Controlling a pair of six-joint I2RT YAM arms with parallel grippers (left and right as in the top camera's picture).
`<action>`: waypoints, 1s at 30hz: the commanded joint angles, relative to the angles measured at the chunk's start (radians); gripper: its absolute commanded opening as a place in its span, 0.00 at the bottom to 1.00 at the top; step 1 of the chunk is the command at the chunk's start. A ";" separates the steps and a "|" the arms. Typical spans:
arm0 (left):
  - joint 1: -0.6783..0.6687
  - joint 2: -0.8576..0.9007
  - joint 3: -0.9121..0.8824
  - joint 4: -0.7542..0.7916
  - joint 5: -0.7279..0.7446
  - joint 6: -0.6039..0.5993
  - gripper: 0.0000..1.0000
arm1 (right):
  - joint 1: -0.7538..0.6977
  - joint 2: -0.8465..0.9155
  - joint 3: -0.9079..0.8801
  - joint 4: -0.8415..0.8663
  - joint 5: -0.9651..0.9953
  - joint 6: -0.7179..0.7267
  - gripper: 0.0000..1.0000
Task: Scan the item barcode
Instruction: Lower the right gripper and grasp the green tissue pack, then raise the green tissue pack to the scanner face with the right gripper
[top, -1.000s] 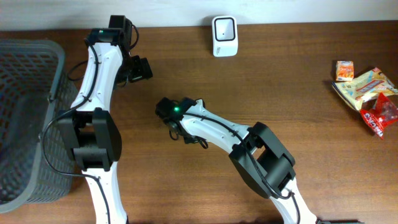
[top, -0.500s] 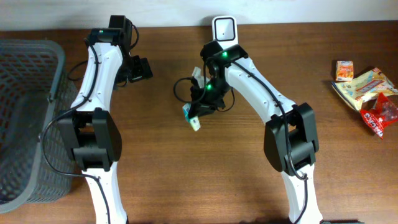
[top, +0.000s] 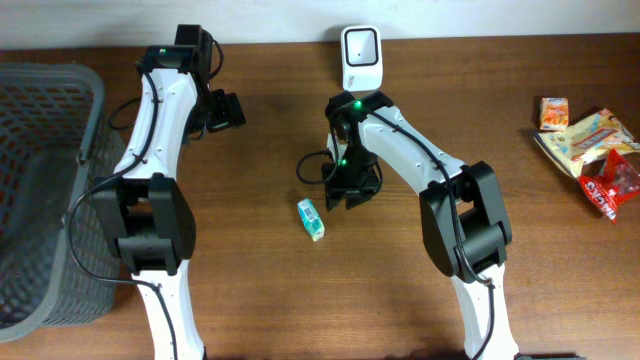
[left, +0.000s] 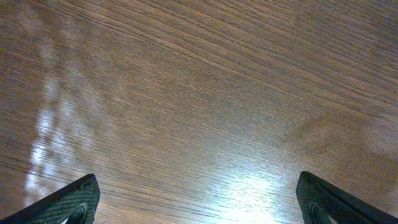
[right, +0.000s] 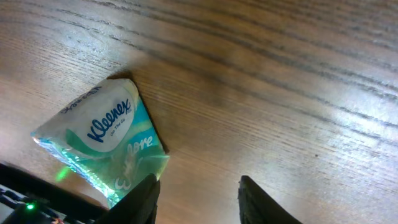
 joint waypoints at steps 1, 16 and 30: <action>0.000 -0.020 0.011 -0.001 -0.008 -0.013 0.99 | 0.031 -0.002 -0.004 -0.008 -0.140 0.004 0.40; 0.000 -0.020 0.011 -0.001 -0.008 -0.013 0.99 | 0.106 -0.015 0.005 0.077 -0.048 -0.042 0.45; 0.000 -0.020 0.011 -0.001 -0.008 -0.013 0.99 | -0.074 -0.023 -0.087 0.226 -0.536 -0.148 0.04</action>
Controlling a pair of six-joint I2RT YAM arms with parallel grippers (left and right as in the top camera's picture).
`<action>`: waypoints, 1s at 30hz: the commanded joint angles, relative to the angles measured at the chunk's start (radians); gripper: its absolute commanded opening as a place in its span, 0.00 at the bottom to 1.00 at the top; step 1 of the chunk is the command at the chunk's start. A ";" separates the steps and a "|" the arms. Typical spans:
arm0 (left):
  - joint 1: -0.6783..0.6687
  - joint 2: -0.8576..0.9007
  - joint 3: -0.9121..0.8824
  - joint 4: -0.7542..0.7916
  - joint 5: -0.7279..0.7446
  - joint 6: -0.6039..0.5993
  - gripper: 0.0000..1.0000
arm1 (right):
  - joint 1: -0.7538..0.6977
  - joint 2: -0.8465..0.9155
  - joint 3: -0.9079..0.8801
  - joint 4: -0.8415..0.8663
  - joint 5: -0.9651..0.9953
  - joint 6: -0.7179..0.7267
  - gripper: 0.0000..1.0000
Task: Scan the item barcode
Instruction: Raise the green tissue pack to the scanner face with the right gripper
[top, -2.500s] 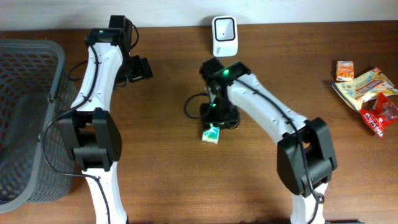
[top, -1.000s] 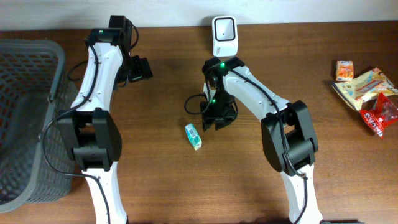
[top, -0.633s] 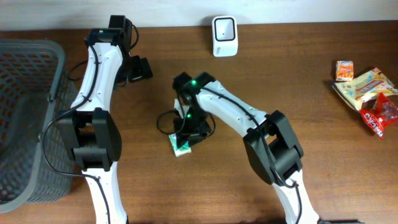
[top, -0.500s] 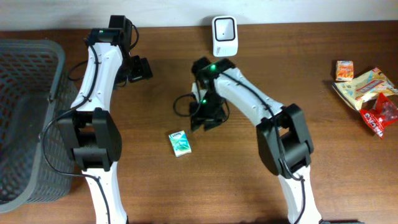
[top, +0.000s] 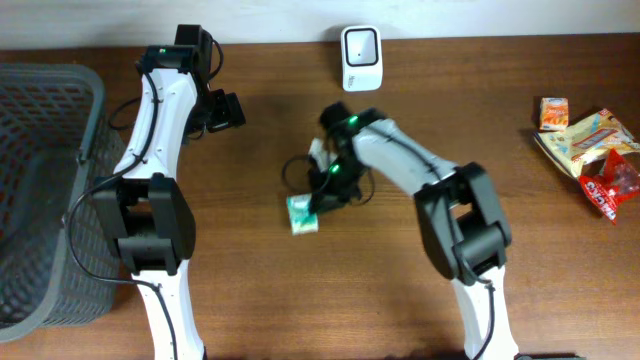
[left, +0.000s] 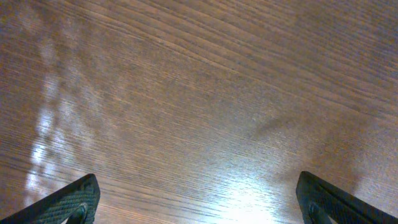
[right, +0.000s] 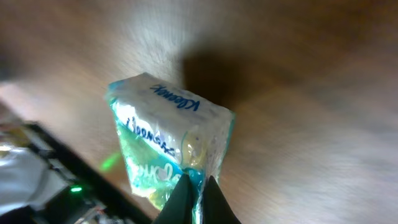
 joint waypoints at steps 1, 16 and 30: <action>0.000 -0.020 0.011 0.000 -0.008 -0.013 0.99 | -0.187 -0.010 0.037 -0.008 -0.364 -0.172 0.04; 0.000 -0.020 0.011 0.000 -0.008 -0.013 0.99 | -0.620 -0.010 0.037 -0.057 -0.893 -1.007 0.04; -0.001 -0.020 0.011 0.000 -0.008 -0.013 0.99 | -0.579 -0.010 0.063 0.186 -0.716 -0.622 0.04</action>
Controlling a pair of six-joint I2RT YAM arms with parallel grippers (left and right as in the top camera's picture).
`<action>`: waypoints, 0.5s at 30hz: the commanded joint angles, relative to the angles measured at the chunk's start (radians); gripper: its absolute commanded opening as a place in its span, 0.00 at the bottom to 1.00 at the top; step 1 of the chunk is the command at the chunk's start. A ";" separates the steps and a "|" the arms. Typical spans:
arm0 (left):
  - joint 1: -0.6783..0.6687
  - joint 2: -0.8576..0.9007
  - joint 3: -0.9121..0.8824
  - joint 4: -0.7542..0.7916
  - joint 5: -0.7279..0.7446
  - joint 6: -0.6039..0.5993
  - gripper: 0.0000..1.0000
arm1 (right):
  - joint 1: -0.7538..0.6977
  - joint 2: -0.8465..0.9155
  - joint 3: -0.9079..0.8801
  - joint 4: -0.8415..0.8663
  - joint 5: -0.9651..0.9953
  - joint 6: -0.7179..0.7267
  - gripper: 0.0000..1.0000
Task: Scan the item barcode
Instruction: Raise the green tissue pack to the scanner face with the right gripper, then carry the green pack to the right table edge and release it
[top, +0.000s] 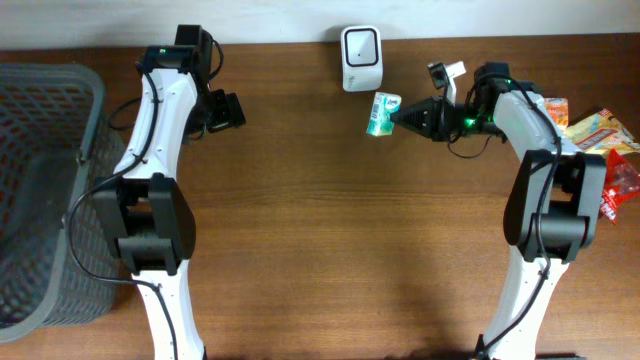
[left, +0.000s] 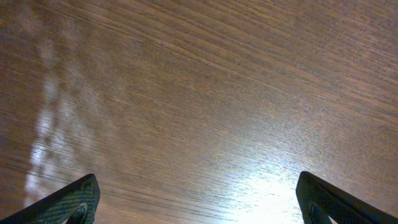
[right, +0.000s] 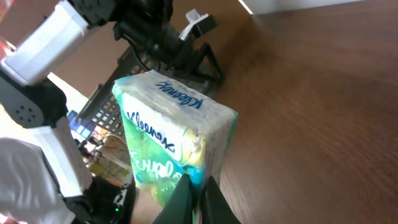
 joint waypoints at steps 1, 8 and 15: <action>-0.001 -0.020 0.011 -0.002 -0.008 -0.013 0.99 | 0.014 -0.010 0.071 0.037 0.308 0.375 0.04; 0.000 -0.020 0.011 -0.002 -0.008 -0.013 0.99 | 0.205 -0.036 0.279 0.087 1.404 0.889 0.04; 0.000 -0.020 0.011 -0.002 -0.008 -0.013 0.99 | 0.393 -0.031 0.279 0.620 1.933 0.564 0.04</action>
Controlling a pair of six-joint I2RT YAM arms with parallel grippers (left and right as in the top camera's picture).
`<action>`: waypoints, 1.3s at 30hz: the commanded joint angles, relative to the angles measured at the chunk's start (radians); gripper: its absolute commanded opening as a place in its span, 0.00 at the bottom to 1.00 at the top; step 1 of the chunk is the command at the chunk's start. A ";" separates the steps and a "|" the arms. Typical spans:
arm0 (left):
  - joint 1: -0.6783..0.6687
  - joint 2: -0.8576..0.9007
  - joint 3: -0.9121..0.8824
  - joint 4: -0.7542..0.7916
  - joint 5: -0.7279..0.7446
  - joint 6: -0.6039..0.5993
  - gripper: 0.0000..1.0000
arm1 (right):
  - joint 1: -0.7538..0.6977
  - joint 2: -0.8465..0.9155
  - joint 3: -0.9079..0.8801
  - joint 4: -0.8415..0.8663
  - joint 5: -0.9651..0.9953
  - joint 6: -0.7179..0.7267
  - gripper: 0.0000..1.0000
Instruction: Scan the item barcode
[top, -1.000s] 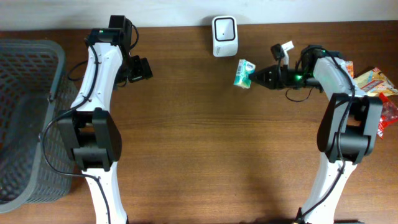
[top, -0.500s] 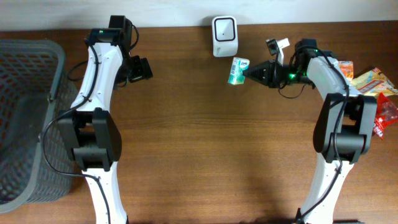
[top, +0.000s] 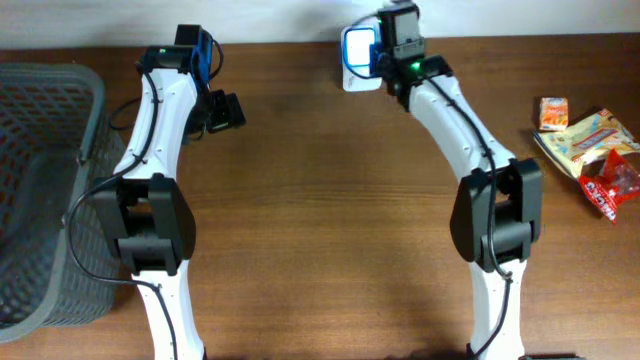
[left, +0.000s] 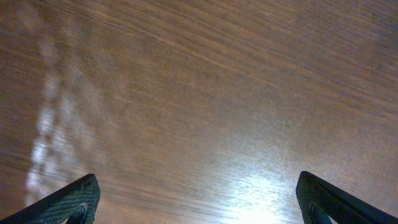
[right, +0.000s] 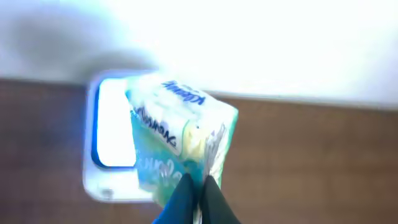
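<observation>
A white-and-teal Kleenex tissue pack (right: 177, 134) is pinched at its lower edge by my right gripper (right: 198, 194), which is shut on it. The pack hangs right in front of the white barcode scanner (right: 109, 143), whose window glows bright with a blue rim. In the overhead view the scanner (top: 356, 46) stands at the table's far edge and my right gripper (top: 388, 52) covers the pack beside it. My left gripper (top: 226, 110) is far to the left; its fingers (left: 74, 200) stand wide open over bare wood.
A dark mesh basket (top: 40, 180) fills the left edge of the table. Several snack packets (top: 590, 140) lie at the far right. A white wall runs behind the scanner.
My right gripper has moved with the tissue pack from just right of the scanner to directly in front of its window, which now glows blue. The left arm has not moved.
The tissue pack first lay on the middle of the table with my right gripper open over it. Then the gripper was shut on the pack there. Later it held the pack raised near the scanner, and now against the scanner's lit window.
</observation>
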 joint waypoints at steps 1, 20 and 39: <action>0.000 -0.020 0.011 0.002 -0.008 -0.013 0.99 | 0.023 -0.025 0.019 0.126 0.124 -0.219 0.04; 0.000 -0.020 0.011 0.002 -0.008 -0.013 0.99 | -0.755 -0.125 -0.076 -0.541 -0.041 0.600 0.04; 0.000 -0.020 0.011 0.002 -0.008 -0.013 0.99 | -0.334 -1.023 -0.440 -0.971 -0.253 0.405 0.98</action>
